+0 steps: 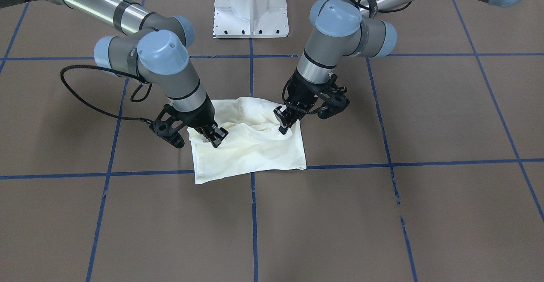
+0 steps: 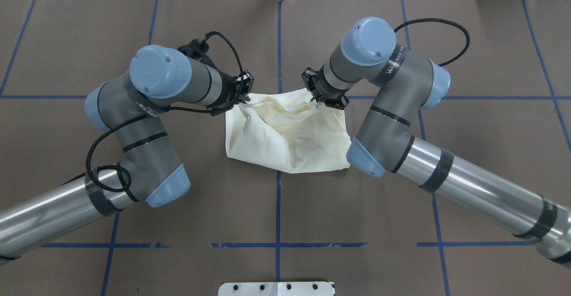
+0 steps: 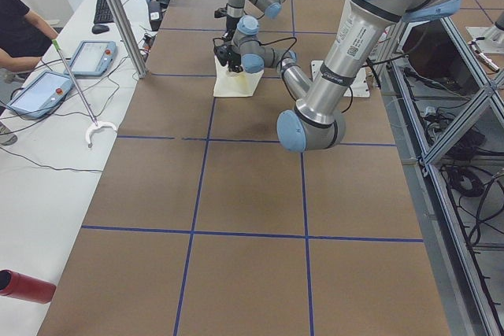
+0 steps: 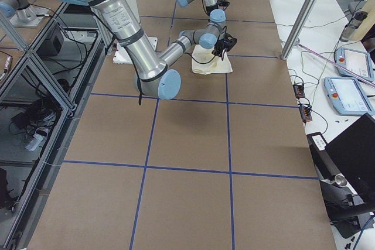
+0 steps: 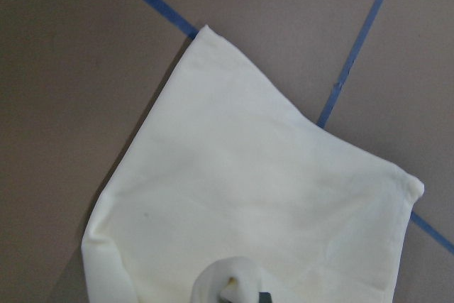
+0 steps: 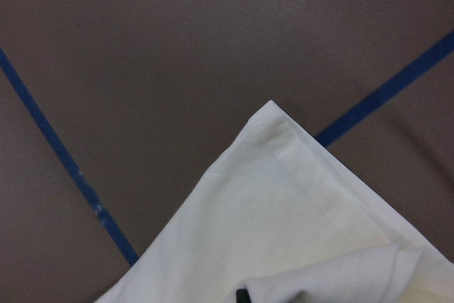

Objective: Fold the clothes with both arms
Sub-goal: 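Lift the near edge with both grippers and fold it toward the far edge, then release the shirt and raise the right gripper away while the left gripper stays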

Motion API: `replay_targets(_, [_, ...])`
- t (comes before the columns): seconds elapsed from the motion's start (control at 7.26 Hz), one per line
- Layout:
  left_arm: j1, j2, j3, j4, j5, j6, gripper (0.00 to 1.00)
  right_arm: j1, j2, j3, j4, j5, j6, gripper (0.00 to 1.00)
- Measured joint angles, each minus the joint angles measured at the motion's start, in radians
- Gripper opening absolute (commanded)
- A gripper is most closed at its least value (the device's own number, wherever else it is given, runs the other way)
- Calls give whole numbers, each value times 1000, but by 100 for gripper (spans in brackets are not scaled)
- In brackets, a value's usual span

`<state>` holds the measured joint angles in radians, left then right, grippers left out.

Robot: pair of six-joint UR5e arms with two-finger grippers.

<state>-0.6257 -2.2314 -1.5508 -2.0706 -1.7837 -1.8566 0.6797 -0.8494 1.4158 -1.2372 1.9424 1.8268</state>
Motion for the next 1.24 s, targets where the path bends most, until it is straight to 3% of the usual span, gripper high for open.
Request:
replay_targets(0.14, [-10,-20,52,-40,1,6,100,7,31,-73,30,0,-9,100])
replay_targets(0.41, [-32,-41,101,-69,3,39,100,30,45,-116,56,23,-43,100])
replay_targets(0.83, [-73,-41,127,-93,-2,78,100,159,38,-121,54,193,-157,100])
replay_targets(1.24, [-13,31,136,-305,-2,93,100,248,5,-113,37,235,-303,100])
